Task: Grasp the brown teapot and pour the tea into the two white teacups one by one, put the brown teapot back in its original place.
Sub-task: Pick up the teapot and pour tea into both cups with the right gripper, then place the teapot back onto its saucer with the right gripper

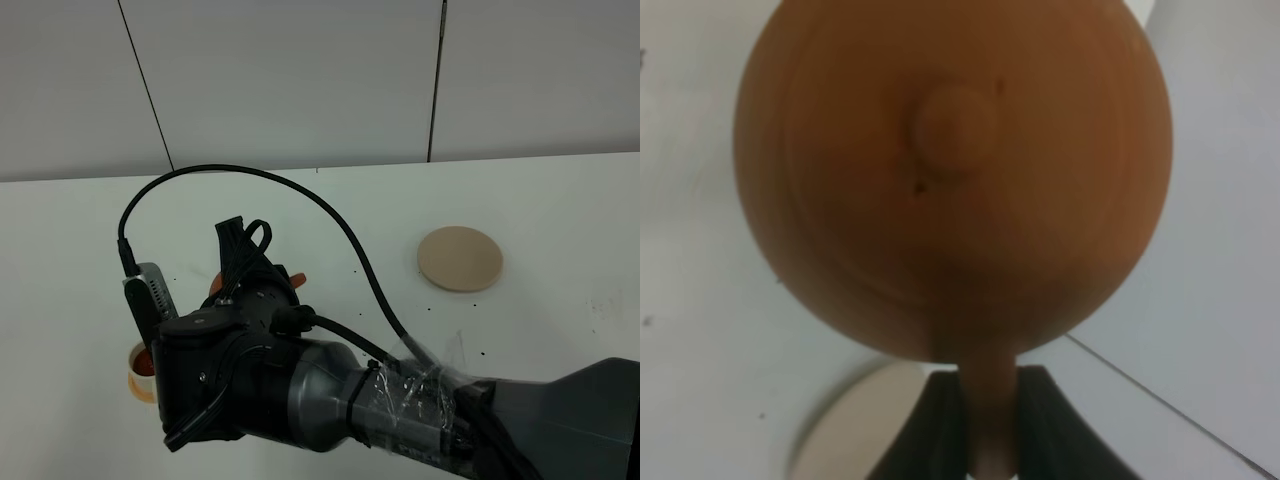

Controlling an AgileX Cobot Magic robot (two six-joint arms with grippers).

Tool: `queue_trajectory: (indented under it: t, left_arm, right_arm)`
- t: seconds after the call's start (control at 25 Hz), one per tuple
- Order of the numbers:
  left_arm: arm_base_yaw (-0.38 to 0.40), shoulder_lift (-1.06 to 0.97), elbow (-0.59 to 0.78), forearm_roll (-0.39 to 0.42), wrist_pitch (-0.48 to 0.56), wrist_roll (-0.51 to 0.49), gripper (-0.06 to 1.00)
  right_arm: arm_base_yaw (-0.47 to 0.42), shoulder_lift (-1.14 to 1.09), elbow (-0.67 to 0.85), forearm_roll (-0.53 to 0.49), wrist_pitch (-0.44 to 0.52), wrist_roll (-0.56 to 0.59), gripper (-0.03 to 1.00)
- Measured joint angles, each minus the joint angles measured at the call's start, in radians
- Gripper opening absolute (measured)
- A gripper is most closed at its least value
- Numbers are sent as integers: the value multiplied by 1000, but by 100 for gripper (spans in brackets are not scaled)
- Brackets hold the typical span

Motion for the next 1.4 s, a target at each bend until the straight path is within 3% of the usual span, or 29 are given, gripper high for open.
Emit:
queue_trajectory:
  t: [0.52,0.76,1.12,1.4]
  left_arm:
    - [0,0,0,0,0,2,23]
    - [0,0,0,0,0,1,23]
    - [0,0,0,0,0,1,23]
    - [0,0,0,0,0,1,23]
  right_arm:
    - [-72,-26,-29,281,23,-32,10]
    - [-151,-60,-117,511,64,-123,10]
    - [-312,-63,-202,1018,154,-330,10]
    - [-348,-60,-204,1171,154,-408,10]
